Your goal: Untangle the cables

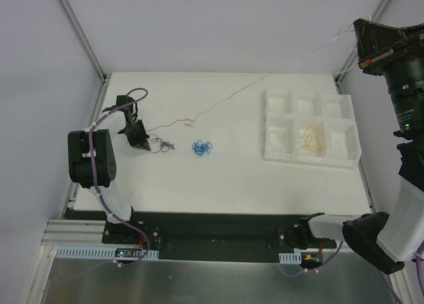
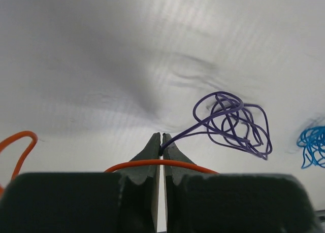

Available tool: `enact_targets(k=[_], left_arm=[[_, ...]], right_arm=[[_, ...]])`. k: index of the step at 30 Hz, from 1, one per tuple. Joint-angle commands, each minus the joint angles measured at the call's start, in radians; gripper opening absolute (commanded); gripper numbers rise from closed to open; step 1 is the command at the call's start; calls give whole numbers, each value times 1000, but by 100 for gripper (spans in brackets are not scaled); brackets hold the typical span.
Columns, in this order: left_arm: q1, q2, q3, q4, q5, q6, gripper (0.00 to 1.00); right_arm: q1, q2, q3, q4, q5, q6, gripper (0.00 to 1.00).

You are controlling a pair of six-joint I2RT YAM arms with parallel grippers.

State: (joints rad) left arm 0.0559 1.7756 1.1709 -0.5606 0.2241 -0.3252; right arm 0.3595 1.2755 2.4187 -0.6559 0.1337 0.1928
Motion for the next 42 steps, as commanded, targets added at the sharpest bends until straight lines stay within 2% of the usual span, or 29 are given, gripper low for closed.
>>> enact_targets(k=[1, 15, 20, 27, 36, 42], left_arm=[[68, 62, 62, -64, -35, 9, 0], [168, 146, 248, -142, -123, 49, 0], [217, 192, 274, -157, -127, 49, 0], [285, 238, 308, -168, -106, 46, 0], [246, 170, 262, -180, 76, 28, 0], [142, 55, 178, -177, 136, 40, 0]], right_arm=[[-5, -54, 4, 24, 70, -67, 0], [-5, -153, -36, -139, 158, -187, 0], [-4, -154, 28, -162, 188, -260, 0], [45, -208, -21, -163, 349, -383, 0], [87, -219, -173, -176, 317, -308, 0], [87, -191, -276, -166, 316, -320, 0]])
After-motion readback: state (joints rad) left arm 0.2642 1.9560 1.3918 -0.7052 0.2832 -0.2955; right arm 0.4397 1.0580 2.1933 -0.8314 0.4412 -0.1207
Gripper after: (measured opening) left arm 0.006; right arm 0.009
